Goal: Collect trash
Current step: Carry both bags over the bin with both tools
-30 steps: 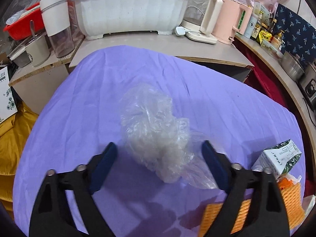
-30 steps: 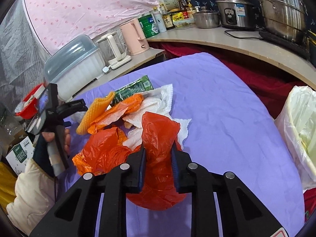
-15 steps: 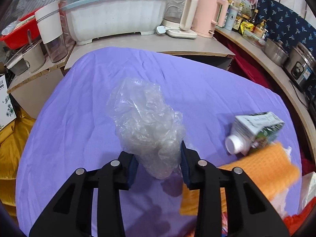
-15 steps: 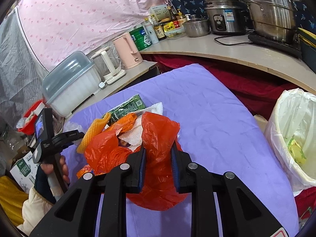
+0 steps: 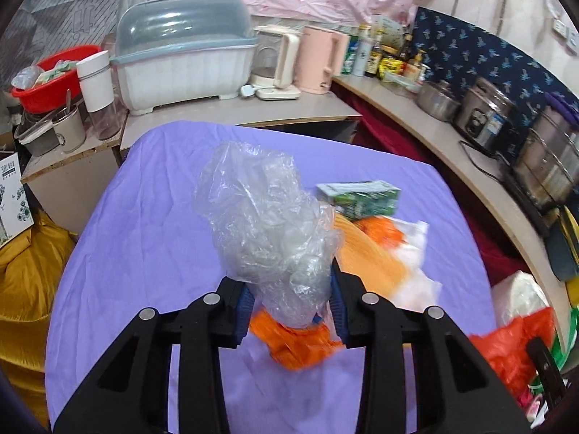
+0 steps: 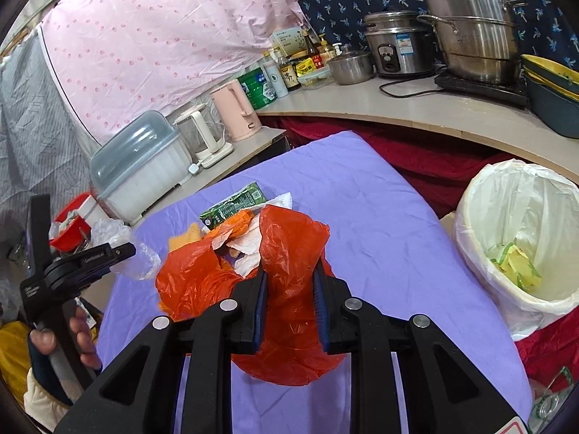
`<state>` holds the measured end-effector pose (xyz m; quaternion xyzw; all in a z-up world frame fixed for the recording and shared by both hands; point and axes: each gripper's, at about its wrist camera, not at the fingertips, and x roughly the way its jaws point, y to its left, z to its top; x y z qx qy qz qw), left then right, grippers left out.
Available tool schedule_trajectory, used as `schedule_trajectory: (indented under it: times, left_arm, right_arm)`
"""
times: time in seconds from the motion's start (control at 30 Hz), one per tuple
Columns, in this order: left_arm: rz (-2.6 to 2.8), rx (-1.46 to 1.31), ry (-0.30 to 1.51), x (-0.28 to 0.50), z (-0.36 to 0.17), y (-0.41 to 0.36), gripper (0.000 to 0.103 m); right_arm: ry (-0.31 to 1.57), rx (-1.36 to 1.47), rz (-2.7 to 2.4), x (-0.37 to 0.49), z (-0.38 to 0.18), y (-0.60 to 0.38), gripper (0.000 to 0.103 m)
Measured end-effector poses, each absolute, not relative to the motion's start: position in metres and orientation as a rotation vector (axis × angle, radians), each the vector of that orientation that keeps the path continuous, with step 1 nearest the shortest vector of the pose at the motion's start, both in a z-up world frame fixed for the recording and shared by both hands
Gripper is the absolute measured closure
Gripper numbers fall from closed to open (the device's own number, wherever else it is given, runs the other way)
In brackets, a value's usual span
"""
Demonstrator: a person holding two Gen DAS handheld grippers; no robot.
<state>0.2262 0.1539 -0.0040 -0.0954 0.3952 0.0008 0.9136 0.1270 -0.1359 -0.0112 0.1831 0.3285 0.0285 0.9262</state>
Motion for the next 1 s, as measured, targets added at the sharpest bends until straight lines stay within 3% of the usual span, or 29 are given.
schedule_trajectory:
  times: [0.5, 1.0]
  left_arm:
    - [-0.172, -0.087, 0.828, 0.133, 0.008, 0.059, 0.069]
    - [-0.277, -0.004, 0.841, 0.095, 0.009, -0.006, 0.069]
  right_arm:
    - [0.625, 0.415, 0.005, 0.063, 0.000, -0.181, 0.082]
    - [0.603, 0.466, -0.074, 0.019, -0.006, -0.230, 0.082]
